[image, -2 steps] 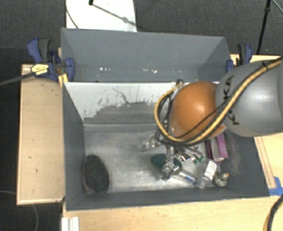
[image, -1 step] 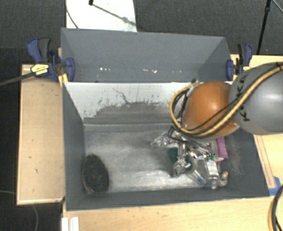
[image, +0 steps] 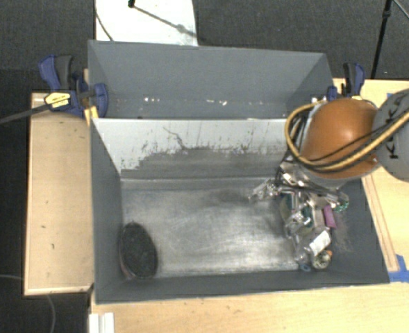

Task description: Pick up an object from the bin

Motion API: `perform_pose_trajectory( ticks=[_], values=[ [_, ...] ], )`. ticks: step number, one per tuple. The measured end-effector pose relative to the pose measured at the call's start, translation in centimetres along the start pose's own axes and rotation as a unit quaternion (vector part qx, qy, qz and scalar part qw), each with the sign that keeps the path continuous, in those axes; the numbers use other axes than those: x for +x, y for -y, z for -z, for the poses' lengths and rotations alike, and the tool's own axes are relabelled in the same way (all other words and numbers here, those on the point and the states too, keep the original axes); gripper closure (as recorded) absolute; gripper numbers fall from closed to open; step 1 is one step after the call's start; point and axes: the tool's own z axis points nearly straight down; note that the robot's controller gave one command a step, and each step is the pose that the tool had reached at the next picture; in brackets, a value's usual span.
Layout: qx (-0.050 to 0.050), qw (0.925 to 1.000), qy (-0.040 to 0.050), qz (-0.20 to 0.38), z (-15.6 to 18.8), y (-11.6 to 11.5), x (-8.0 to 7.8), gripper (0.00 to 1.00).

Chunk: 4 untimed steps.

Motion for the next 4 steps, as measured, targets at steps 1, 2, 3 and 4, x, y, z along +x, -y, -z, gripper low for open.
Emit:
perform_pose_trajectory(
  ticks=[1, 2, 3, 4],
  values=[
    [0.001, 0.9950, 0.0002, -0.100, 5.4, 5.8, 5.9, 0.00],
    [-0.001, 0.9985, 0.0001, 0.054, 5.5, 9.5, 3.4, 0.00],
    [-0.001, 0.9901, 0.0046, 0.140, 0.4, 8.9, 1.8, 0.00],
    [0.001, 0.9904, 0.0051, 0.138, 0.6, 9.1, 1.8, 1.00]
  ],
)
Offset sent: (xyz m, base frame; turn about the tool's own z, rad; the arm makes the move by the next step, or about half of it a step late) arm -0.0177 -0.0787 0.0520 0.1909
